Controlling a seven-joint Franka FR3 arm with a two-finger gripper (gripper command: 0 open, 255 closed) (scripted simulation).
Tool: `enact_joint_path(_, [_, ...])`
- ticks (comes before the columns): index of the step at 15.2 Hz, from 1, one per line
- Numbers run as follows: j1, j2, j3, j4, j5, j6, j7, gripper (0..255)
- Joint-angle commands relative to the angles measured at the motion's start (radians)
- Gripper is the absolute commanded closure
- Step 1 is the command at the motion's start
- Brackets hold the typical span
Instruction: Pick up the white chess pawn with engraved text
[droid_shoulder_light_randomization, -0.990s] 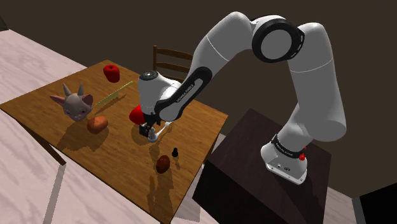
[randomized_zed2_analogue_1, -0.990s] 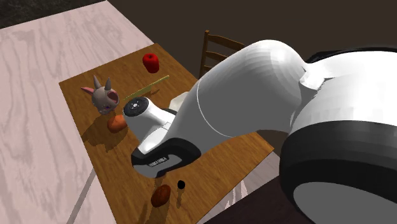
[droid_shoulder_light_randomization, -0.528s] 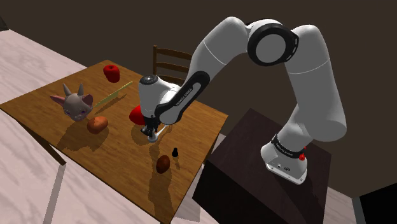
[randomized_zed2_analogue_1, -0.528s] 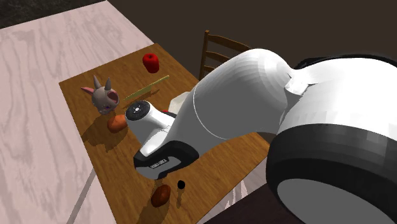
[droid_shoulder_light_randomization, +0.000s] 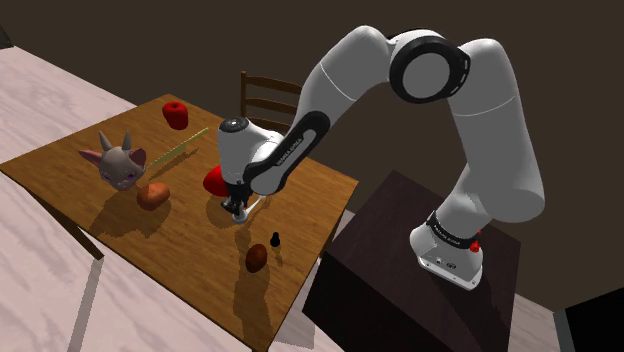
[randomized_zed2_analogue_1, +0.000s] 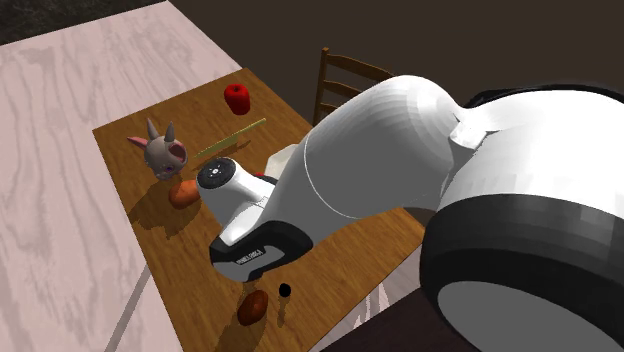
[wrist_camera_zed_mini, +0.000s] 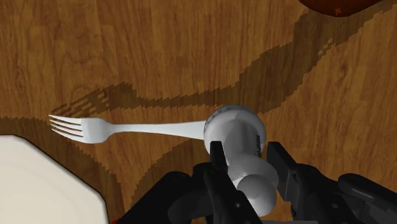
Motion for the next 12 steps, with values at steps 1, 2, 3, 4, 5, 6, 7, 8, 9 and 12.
enact_joint_path(1, [-0.003,-0.018,0.004,-0.009,0.003,-0.01,-0.002,255])
enact_joint_path(2, [-0.006,-0.03,0.007,-0.012,0.006,-0.018,-0.004,255])
enact_joint_path(3, [-0.008,-0.041,0.01,-0.016,0.009,-0.026,-0.006,255])
enact_joint_path(4, [-0.01,-0.053,0.013,-0.02,0.011,-0.034,-0.008,255])
enact_joint_path(5, [-0.012,-0.064,0.016,-0.023,0.014,-0.041,-0.009,255])
enact_joint_path(6, [-0.014,-0.075,0.019,-0.027,0.017,-0.049,-0.011,255])
enact_joint_path(7, [-0.017,-0.086,0.022,-0.03,0.019,-0.057,-0.013,255])
enact_joint_path(8, [-0.019,-0.097,0.024,-0.033,0.022,-0.066,-0.015,255])
enact_joint_path(9, [-0.021,-0.108,0.027,-0.035,0.025,-0.074,-0.017,255])
enact_joint_path(12, [-0.027,-0.14,0.036,-0.042,0.034,-0.099,-0.023,255])
